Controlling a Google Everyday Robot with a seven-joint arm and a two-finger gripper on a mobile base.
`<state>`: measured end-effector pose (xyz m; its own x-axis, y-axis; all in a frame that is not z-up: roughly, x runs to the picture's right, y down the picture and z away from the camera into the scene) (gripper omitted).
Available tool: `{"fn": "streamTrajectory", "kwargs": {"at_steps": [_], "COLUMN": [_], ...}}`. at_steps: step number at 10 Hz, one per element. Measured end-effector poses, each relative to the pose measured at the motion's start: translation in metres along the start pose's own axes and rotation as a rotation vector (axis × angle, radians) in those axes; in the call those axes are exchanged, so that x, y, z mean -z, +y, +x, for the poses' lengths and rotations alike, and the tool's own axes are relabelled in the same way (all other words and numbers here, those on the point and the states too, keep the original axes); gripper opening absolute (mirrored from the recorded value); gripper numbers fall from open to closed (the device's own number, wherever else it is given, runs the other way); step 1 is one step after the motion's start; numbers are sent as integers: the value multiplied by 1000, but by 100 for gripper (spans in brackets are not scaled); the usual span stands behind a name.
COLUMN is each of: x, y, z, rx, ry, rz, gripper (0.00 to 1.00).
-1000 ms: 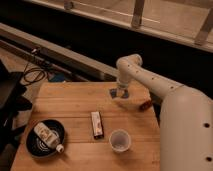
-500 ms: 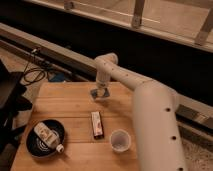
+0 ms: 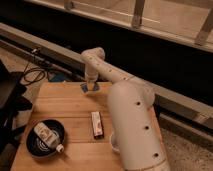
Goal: Wipe the white sponge on the table
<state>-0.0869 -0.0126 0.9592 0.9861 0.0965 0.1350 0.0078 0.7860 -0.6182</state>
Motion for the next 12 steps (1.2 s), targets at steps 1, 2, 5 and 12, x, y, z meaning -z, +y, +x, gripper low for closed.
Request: {"fn": "streamTrajectory", "kwargs": {"at_steps": [1, 2, 5, 12], "x": [3, 8, 32, 44], "y": [-2, -3, 12, 26], "z": [7, 22, 93, 155], "rx": [-27, -62, -168, -170], "ry": [0, 5, 8, 24], "rz": [14, 33, 84, 86], "gripper": [0, 0, 1, 51]}}
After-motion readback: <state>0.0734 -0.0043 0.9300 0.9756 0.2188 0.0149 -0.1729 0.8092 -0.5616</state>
